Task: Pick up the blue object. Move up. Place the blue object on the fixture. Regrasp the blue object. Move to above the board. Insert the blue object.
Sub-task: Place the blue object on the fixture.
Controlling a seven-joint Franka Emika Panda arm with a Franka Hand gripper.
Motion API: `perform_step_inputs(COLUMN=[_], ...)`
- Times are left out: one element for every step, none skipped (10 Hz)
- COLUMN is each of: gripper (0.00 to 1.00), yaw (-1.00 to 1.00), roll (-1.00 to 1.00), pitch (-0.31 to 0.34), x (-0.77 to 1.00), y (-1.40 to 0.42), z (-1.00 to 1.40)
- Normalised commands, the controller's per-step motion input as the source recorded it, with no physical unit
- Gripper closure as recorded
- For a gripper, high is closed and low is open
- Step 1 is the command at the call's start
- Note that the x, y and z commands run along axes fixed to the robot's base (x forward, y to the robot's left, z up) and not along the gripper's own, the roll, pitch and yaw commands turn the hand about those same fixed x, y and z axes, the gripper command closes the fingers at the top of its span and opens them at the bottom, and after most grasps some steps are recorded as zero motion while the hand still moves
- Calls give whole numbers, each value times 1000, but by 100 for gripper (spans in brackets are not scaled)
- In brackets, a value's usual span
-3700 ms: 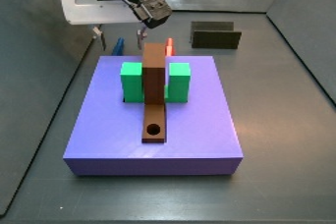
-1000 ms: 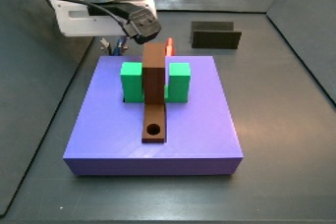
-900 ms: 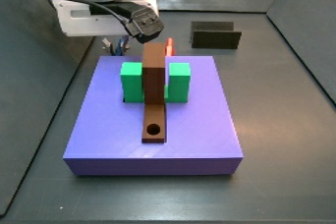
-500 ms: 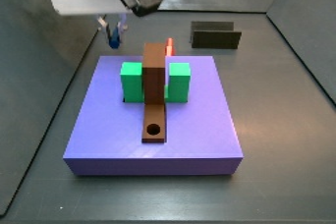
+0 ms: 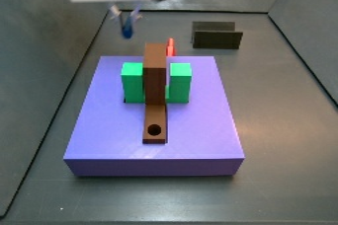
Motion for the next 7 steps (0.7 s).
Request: perform_step_inputs(gripper=[100,100,100,100,100,100,100], yaw=[-254,-246,-166,-160,-160,-146,-189], roll=[-874,-934,-946,-951,-946,-937,-920], pitch=[0,0,-126,-131,-123,-109,-106], x=[883,846,740,737,737,729,743], y=[40,83,286,297,306,323,277], z=[137,0,-117,-114,-111,-117,-103])
